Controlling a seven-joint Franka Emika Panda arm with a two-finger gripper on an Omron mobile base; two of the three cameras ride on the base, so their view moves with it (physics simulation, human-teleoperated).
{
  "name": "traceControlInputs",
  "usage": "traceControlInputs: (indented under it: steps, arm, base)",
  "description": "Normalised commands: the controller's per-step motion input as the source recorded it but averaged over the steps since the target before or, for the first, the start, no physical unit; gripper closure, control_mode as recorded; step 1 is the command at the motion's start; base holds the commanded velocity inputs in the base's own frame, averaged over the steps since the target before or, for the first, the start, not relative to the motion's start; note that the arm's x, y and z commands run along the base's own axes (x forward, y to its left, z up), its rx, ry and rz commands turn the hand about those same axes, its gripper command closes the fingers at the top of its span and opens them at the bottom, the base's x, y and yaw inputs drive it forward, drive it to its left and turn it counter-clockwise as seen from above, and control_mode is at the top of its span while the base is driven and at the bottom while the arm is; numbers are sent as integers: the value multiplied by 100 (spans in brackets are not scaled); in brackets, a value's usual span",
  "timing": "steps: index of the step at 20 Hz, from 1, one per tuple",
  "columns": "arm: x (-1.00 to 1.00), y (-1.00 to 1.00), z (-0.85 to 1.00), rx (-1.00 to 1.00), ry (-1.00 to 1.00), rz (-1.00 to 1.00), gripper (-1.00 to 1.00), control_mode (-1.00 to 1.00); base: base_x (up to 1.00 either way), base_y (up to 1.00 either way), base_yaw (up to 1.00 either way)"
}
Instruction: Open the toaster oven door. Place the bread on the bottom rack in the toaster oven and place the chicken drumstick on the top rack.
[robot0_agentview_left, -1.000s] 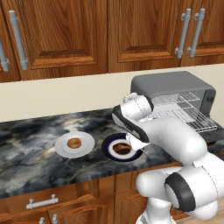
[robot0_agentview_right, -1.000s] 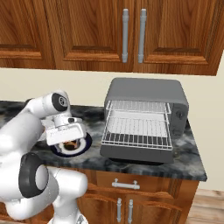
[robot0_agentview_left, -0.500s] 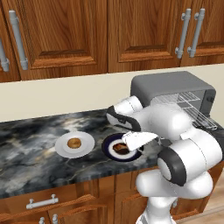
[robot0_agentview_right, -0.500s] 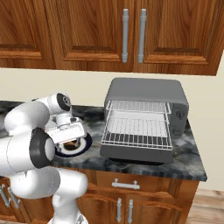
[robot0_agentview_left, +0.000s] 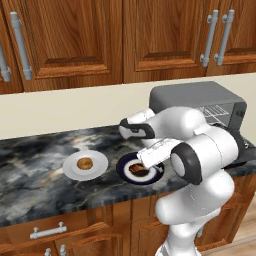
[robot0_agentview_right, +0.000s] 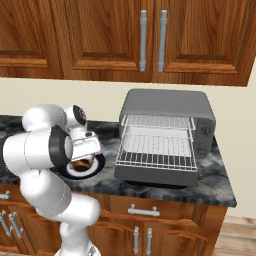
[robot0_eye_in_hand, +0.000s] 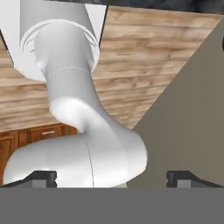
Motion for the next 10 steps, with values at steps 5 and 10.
traceControlInputs:
  steps: [5,10]
  arm:
    - [7,0,-3,-1,1,0,-100,-100]
    - [0,18,-4,0,-1,0,-100,-100]
  base:
    - [0,0,0]
    - [0,0,0]
